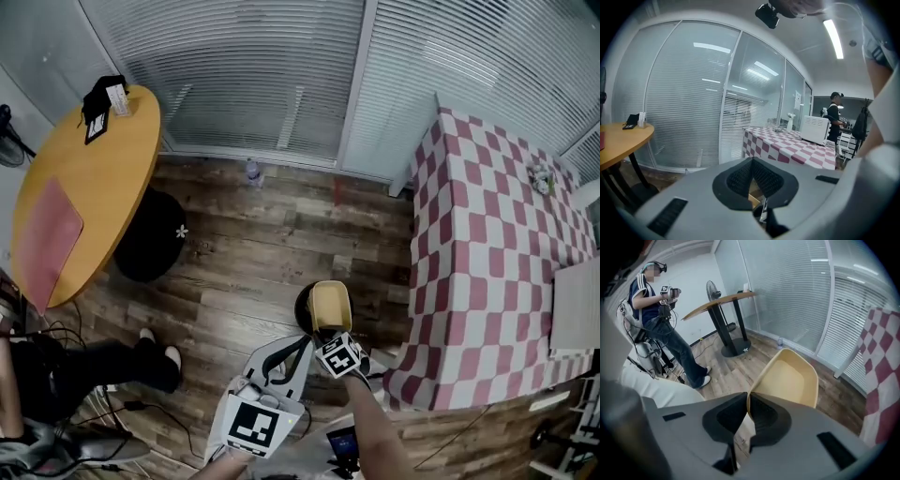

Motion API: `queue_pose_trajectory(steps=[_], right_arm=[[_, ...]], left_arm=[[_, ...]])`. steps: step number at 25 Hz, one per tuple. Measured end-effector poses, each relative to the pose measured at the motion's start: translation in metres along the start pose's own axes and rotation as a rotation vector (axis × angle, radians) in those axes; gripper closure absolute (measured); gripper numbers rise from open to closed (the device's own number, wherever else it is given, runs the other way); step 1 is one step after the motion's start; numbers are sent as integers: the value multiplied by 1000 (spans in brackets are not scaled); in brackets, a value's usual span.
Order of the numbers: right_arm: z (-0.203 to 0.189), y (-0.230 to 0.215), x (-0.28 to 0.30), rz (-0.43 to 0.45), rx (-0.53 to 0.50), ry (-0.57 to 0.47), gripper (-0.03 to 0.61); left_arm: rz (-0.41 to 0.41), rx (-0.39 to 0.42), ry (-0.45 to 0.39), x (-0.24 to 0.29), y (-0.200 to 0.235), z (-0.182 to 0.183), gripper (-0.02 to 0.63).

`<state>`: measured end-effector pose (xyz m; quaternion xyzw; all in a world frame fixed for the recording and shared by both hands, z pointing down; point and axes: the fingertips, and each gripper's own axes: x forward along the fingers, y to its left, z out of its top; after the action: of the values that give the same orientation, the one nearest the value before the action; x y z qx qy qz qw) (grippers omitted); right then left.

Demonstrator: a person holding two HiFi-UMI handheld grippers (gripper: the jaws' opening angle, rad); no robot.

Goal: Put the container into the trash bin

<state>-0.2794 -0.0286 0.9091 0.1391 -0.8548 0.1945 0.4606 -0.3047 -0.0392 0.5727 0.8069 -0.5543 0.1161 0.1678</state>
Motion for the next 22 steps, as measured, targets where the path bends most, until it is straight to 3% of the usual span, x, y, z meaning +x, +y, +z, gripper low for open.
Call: queue_pose_trajectory(steps=[5,11,13,15,18,22], right_arm=[[-30,-4,29,-7,40,90,565],[-35,-22,46,-42,76,110,557],[-38,-31,48,-63,77,125,453],[-38,-39,46,-77,100,135,393],[-33,-43,40,-77,110,128,397],[-21,-39,21,-79,60,111,446]], left_arm=[[-25,14,29,-4,0,-18,611],[-33,-6,67,-8,6,-35,611],[-40,-11,72,-8,7,-38,611],[-40,-12,77,-9,9,-40,611],[-23,-16,89,-11,14,-39,611],[11,38,101,-17,19,-30,611]])
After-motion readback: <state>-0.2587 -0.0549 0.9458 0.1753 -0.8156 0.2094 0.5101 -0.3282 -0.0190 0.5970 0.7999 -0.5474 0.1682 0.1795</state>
